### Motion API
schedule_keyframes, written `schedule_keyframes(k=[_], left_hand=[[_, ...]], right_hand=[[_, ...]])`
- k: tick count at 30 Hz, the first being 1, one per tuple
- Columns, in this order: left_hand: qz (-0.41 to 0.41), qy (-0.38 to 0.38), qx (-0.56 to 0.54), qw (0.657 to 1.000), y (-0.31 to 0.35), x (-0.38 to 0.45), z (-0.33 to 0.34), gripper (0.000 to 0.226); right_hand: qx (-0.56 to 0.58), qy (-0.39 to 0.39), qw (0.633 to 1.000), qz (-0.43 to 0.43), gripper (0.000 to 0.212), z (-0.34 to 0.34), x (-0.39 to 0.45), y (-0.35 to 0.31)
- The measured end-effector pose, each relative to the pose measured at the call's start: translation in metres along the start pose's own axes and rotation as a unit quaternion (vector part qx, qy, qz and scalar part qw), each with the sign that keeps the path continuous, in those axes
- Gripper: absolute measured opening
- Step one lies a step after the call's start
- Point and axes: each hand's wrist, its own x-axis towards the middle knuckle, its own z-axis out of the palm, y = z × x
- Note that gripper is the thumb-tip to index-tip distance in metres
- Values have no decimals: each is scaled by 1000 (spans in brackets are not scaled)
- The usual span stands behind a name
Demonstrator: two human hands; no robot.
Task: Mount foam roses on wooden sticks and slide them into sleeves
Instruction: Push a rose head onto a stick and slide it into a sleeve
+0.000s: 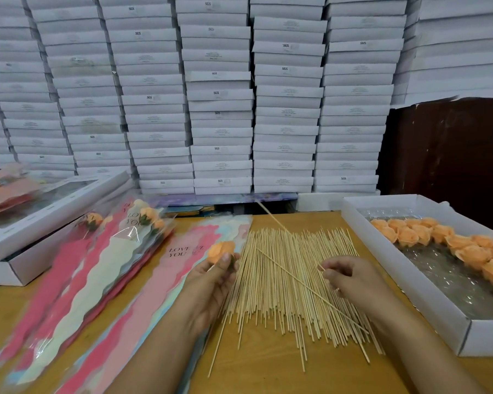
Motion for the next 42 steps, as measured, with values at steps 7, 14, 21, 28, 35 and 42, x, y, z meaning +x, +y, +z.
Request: schedule_keyframes(k=[7, 14, 21, 28, 35, 42], left_hand=[[-25, 49, -83, 995, 10, -2, -1, 35], [7, 80, -139, 987, 16, -1, -2, 28], [9, 73, -140, 987, 16, -2, -2, 33], [11, 69, -138, 988, 14, -2, -1, 25], [4, 78, -139, 987, 14, -2, -1, 37], [4, 74, -129, 989, 12, -1, -2, 44]], right_hand=[[-54, -35, 994, -84, 27, -6, -1, -3], [-97, -48, 989, -97, 52, -14, 3, 4], [-124, -56, 985, -107, 36, -10, 1, 4], [-129, -70, 985, -94, 27, -8, 2, 4], [-129, -68, 986, -86, 17, -8, 2, 7], [-139, -71, 984, -84, 13, -7, 3, 8]])
